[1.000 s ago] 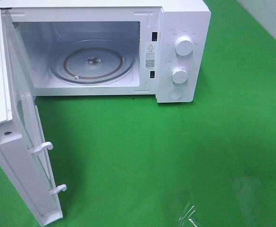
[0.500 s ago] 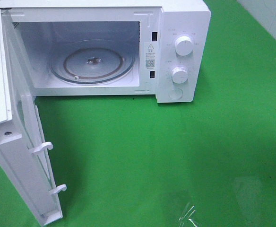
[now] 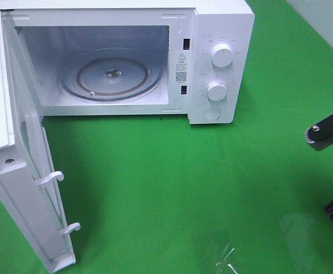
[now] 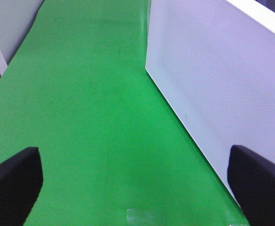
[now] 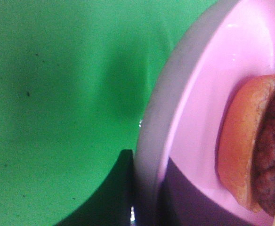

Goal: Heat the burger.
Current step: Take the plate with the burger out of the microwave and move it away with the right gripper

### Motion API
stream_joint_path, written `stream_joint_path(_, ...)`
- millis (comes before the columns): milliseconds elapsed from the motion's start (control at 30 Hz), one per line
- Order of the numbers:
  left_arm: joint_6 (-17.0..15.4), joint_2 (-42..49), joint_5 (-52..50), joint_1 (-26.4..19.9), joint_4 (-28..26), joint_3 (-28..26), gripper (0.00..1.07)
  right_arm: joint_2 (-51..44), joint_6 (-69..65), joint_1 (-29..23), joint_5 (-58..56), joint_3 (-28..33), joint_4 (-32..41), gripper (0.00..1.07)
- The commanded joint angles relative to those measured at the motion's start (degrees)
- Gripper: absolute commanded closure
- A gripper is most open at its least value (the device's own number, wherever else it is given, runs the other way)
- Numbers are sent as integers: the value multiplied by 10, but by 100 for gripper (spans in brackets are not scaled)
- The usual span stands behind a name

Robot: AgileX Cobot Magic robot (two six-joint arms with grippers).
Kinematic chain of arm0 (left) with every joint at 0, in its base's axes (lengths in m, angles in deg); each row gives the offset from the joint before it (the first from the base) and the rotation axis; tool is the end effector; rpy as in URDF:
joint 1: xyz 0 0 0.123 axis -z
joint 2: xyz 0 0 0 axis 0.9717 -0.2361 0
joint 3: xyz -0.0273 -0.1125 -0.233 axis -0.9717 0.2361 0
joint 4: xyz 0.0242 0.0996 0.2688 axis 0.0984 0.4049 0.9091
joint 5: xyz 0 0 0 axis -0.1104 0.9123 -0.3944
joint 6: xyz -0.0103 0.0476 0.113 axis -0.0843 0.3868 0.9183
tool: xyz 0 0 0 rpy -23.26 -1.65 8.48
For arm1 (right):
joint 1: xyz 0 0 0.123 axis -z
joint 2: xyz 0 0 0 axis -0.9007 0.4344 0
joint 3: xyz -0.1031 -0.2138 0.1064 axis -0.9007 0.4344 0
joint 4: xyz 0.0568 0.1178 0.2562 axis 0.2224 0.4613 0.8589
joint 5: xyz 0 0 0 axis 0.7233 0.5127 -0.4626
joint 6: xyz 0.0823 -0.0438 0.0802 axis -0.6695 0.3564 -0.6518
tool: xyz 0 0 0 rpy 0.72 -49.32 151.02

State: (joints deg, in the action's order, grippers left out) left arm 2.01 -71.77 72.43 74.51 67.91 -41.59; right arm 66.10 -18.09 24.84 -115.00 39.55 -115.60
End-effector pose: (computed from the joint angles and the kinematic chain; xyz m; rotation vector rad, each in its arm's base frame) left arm 0.0762 -0.0038 0.2857 0.0216 2.0351 -0.0172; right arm 0.2135 0.0706 0.0956 -0.4208 2.6293 -0.8806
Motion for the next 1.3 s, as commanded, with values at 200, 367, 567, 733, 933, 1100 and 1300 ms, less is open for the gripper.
stream_joint_path(200,-3,9,-6,-1,1,1,7,85,-46,7,28,-16,-34,107)
stream_joint_path(367,-3,9,-6,-1,1,1,7,140,-66,38,75,-16,-35,107)
stream_joint_path(567,-3,9,-6,-1,1,1,7,190,-106,62,129,-16,-44,104)
stream_joint_path(733,-3,9,-6,-1,1,1,7,196,-106,61,142,-16,-40,100)
stream_joint_path(933,-3,9,-6,-1,1,1,7,190,-93,61,156,-17,-2,75)
stream_joint_path(1100,-3,9,-6,-1,1,1,7,151,-63,61,156,-17,29,62)
stream_joint_path(1300,-3,9,-6,-1,1,1,7,75,2,61,156,-17,75,61)
